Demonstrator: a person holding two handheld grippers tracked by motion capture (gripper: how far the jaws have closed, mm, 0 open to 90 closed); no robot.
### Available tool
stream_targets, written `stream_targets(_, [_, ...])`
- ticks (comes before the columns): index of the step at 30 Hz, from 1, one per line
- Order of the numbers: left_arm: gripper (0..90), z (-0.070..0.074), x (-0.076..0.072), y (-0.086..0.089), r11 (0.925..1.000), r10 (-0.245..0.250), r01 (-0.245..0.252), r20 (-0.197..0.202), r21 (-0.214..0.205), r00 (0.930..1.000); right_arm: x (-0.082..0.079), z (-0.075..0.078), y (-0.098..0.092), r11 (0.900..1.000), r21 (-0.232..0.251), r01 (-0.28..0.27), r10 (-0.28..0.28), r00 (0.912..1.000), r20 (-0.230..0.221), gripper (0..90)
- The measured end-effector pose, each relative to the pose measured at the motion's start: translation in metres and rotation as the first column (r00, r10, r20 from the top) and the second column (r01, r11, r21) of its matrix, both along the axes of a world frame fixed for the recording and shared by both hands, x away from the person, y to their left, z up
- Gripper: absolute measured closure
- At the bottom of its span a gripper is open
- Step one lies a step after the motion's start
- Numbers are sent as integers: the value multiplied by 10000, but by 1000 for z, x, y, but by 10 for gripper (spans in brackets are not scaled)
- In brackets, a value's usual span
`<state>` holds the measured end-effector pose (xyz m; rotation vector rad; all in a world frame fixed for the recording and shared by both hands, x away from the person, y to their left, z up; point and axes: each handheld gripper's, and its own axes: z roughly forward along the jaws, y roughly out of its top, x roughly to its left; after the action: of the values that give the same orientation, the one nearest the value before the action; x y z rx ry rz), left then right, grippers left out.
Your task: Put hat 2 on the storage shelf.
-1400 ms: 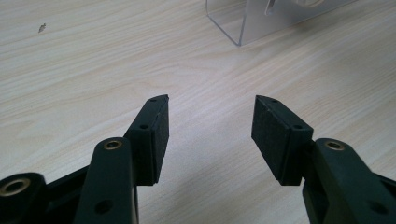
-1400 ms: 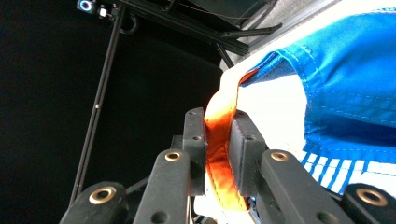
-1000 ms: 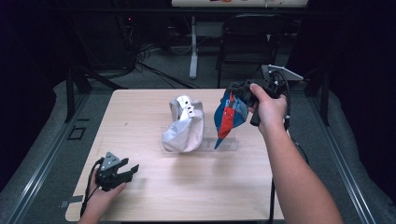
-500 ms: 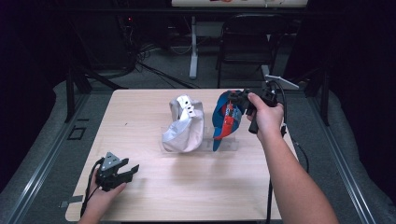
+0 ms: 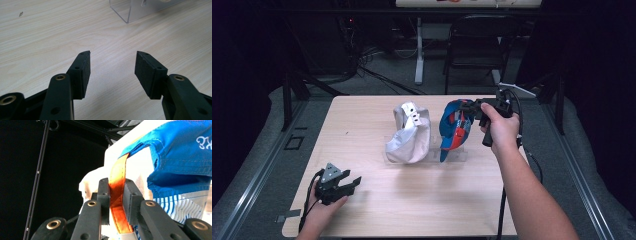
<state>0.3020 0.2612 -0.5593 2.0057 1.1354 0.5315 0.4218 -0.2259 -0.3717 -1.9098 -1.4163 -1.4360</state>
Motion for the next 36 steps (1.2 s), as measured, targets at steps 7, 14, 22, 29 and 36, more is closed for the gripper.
stream_targets(7, [471, 0, 1, 1, 10000, -15, 15, -11, 80, 10000, -4, -2, -7, 9998, -179, 55, -55, 10000, -5, 758])
stream_targets(14, [471, 0, 1, 0, 9999, -22, 23, -114, 107, 9999, -10, -5, -20, 9982, -536, 251, -244, 9996, 152, 688])
stream_targets(22, [471, -1, 1, 1, 9999, -17, 17, -27, 112, 10000, -20, -13, -32, 9933, -1113, 304, -224, 9971, 724, 600])
stream_targets(29, [471, -1, 1, 1, 10000, 19, -19, -45, 81, 10000, -40, -28, -36, 9897, -1423, 131, 57, 9914, 1306, 545])
stream_targets(36, [471, -2, 1, 0, 9999, 4, -3, -68, 147, 10000, -66, -45, -34, 9610, -2756, -218, 753, 9799, 1849, 516])
